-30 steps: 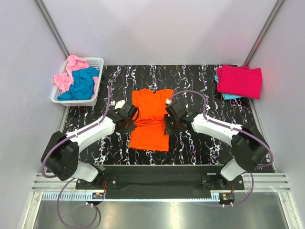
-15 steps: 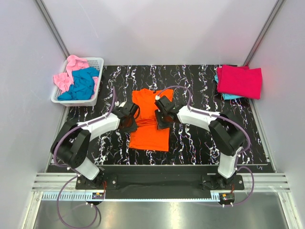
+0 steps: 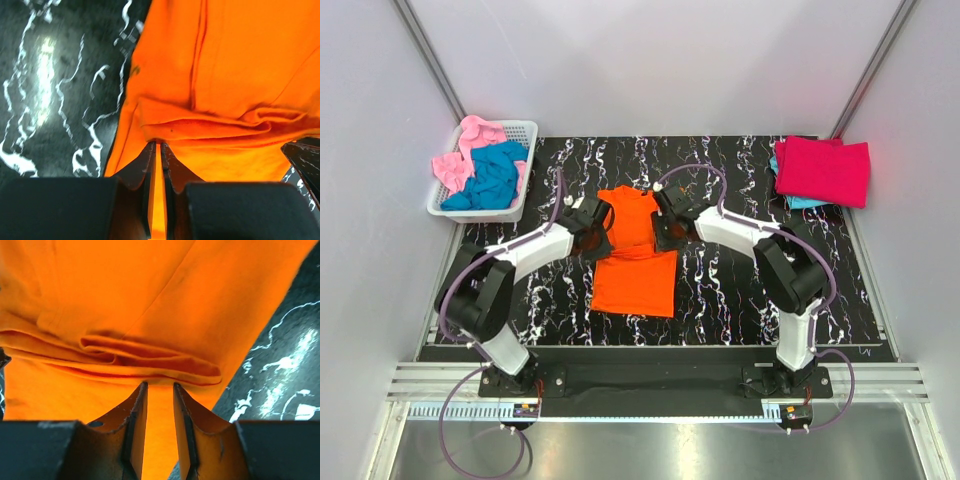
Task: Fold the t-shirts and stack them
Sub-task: Fold the tshirt
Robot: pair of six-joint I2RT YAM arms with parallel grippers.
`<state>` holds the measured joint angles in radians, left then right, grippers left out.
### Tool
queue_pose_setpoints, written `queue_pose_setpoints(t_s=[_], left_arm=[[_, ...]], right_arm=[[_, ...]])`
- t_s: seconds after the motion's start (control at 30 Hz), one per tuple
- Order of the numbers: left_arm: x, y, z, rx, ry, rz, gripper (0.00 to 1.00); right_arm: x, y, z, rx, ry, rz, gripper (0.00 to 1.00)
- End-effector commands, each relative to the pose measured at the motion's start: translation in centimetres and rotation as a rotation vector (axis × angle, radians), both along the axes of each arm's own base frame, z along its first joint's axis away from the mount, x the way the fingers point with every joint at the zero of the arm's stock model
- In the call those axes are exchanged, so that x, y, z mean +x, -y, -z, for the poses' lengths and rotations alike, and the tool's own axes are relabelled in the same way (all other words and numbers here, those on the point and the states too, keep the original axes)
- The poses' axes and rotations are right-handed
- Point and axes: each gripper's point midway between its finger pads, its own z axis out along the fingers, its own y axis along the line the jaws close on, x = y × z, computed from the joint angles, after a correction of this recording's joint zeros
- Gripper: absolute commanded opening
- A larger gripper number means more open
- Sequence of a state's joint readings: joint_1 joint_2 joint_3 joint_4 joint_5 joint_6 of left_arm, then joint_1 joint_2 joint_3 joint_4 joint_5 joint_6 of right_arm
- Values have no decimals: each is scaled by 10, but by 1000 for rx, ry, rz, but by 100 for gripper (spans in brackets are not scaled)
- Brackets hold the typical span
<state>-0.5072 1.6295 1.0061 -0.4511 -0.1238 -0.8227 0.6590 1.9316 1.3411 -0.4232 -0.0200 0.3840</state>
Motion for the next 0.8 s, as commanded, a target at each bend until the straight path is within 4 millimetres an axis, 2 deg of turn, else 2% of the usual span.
queue_pose_setpoints(t_s=[0.0,0.1,0.27,0.33,0.37,0.53,0.67,0.7,0.77], left_arm=[[22,13,-7,-32,49,30,12],[33,13,-5,-21,74,30,12],[63,14,-8,0,194,35,12],[79,12,-15,21,277,36,12],[84,11,-17,33,298,35,12],[108,-4,-32,136,415,-2,11],[114,-24,-48,217,455,-90,8],[112,-31,-51,234,455,-111,8],[104,-35,-61,227,465,-128,8]], right_arm=[[23,-3,-11,28,49,-6,34],[32,-2,-10,29,55,-1,33],[55,4,-12,37,77,20,33],[61,6,-8,33,75,26,33],[67,6,-11,42,81,29,33],[79,11,-4,28,84,43,32],[87,26,-5,-10,108,99,31],[88,31,-14,-8,125,117,32],[86,51,-14,-37,130,176,40]])
